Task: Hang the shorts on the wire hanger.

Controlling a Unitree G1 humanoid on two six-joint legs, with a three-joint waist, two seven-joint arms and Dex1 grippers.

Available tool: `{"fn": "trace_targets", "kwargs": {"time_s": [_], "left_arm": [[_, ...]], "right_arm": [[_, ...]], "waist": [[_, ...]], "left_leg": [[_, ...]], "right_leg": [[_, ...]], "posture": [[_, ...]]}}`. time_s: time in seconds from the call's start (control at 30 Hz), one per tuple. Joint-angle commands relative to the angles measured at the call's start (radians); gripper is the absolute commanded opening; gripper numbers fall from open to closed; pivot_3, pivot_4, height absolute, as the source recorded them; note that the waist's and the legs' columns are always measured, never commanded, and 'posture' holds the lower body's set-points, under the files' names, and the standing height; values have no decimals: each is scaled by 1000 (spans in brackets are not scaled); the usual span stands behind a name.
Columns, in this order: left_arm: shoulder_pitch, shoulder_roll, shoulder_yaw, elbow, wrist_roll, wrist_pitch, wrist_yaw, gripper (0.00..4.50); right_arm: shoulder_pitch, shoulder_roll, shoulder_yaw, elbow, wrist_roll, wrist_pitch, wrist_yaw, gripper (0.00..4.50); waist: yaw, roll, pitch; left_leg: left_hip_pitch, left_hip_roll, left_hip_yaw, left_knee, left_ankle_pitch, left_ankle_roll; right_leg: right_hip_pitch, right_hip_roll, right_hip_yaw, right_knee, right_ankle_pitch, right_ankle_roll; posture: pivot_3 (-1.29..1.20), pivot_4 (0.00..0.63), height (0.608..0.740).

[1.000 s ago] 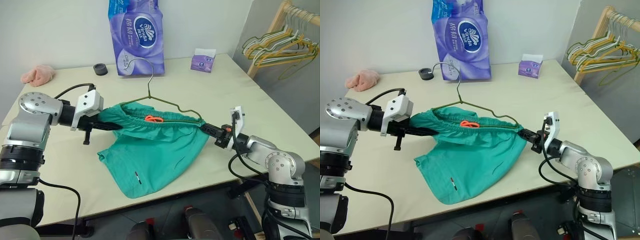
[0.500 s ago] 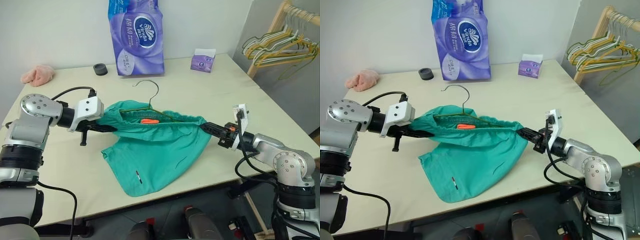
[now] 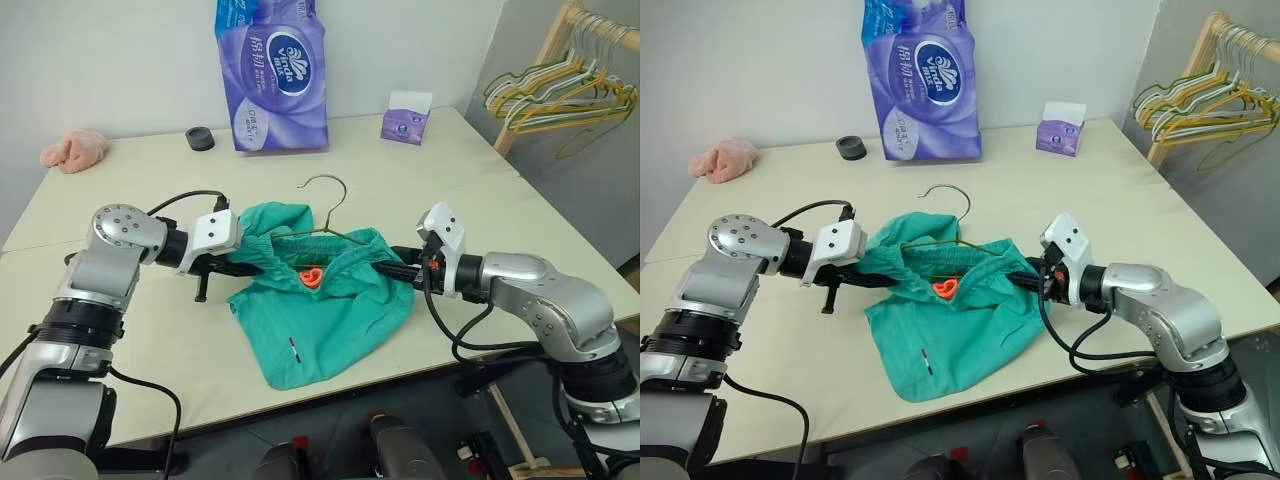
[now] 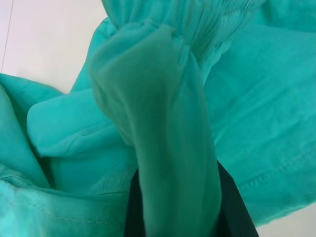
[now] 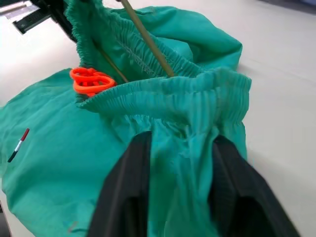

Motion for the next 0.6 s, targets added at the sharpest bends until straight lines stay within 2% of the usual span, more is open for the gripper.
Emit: {"fn": "trace_targets", "kwargs": {"time_s": [0.03,0.07,0.23,0.43,0.6], "left_arm": [[-4,4,3,-32,-3,-10,3,0],[-5,3,4,-33,-5,-8,2,0],[-6,-2,3,-44,-13,-1,-4,0],[-3,-11,1,-60,-16,11,-7,0],[-6,-18,-2,-68,-16,19,-6,0]], "right_arm": [[-3,-63,24,-61,-66,-21,19,3041],[6,-85,36,-60,-89,-33,28,3279],[16,-137,71,-20,-172,-86,56,3279],[-35,-93,116,81,-245,-144,87,3279],[-118,-49,208,183,-295,-189,191,3279]], "waist": [[1,0,0],[1,0,0],[0,0,0],[-3,0,0],[-5,0,0]], "left_leg": [[0,0,0,0,0,0],[0,0,0,0,0,0],[0,0,0,0,0,0],[0,0,0,0,0,0],[0,0,0,0,0,0]], "right_leg": [[0,0,0,0,0,0],[0,0,0,0,0,0],[0,0,0,0,0,0],[0,0,0,0,0,0],[0,0,0,0,0,0]], "posture": [[-200,88,740],[-202,88,740],[-204,88,740],[-202,87,740],[-198,84,740]]}}
